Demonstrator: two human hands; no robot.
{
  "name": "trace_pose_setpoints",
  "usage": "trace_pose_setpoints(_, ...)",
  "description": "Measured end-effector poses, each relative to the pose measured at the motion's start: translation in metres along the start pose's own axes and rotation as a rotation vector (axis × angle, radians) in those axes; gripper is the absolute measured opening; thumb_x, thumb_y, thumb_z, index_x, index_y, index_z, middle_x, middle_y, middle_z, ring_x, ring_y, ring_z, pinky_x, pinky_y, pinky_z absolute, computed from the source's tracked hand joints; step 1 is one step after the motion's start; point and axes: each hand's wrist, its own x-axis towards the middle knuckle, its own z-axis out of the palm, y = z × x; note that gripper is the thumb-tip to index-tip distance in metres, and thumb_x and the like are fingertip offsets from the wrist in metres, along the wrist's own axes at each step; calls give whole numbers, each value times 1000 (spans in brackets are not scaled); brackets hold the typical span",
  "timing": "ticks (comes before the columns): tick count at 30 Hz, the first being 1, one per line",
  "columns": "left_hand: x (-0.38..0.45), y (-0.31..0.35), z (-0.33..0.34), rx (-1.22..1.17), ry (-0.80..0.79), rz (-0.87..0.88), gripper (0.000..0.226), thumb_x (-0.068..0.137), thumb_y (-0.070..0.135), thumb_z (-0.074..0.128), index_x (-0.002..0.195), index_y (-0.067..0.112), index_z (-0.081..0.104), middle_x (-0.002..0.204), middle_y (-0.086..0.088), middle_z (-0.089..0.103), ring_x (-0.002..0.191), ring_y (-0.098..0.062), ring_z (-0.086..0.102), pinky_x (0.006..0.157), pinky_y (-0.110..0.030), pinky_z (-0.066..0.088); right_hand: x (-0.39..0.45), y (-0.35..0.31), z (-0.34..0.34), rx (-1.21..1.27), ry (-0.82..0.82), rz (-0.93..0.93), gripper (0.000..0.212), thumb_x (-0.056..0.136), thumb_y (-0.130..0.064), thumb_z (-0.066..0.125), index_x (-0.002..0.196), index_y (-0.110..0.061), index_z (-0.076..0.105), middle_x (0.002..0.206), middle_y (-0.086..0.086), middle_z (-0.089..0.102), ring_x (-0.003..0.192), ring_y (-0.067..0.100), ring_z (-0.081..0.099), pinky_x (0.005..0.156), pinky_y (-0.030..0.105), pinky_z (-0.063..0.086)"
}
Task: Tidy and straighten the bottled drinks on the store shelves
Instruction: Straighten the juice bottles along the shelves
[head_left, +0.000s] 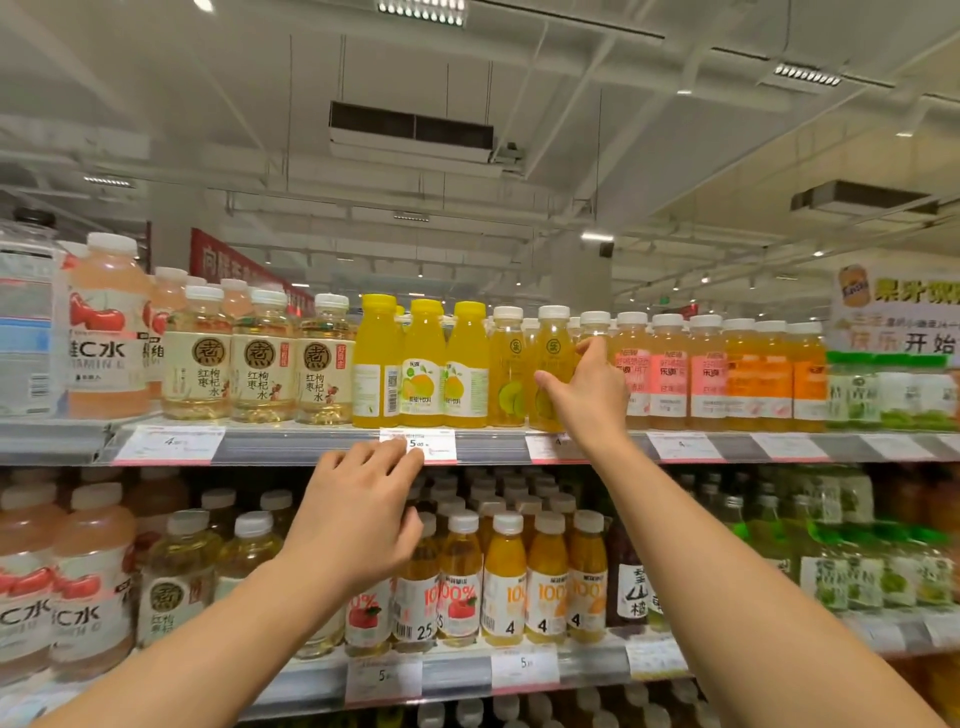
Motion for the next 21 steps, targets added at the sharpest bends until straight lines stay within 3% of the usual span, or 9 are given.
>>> trace_pose_setpoints(5,-1,1,1,-16,5,-8,58,78,46,54,130,21,62,130,-2,65,112,-27,63,89,-46,51,-7,-3,0,-176,62,-31,60,89,-51,75,125,-12,49,93,2,59,91,27,63,72,36,47)
trace_pose_setpoints(10,0,1,1,-19,11,-10,57,78,46,55,128,21,62,128,-1,66,110,-26,63,89,-46,51,-28,4,8,-277,87,-18,71,85,-59,75,133,-15,47,114,7,63,101,29,64,79,41,54)
trace_pose_setpoints(14,1,1,1,-30,13,-7,57,80,46,53,131,22,60,129,0,64,112,-25,62,90,-46,50,-34,11,12,-271,81,10,60,86,-56,75,123,-14,53,105,6,65,97,29,64,80,43,54)
trace_pose_setpoints(18,0,1,1,-31,15,-16,58,81,47,52,133,22,59,132,0,62,116,-25,60,93,-46,49,-31,11,11,-268,57,11,47,89,-51,75,111,-12,59,87,3,60,83,25,58,73,40,51)
trace_pose_setpoints(21,0,1,1,-42,9,-17,61,81,48,51,136,23,57,137,0,61,121,-25,59,97,-46,47,-30,11,12,-285,41,5,40,90,-50,74,100,-14,60,85,3,61,81,24,57,68,36,46)
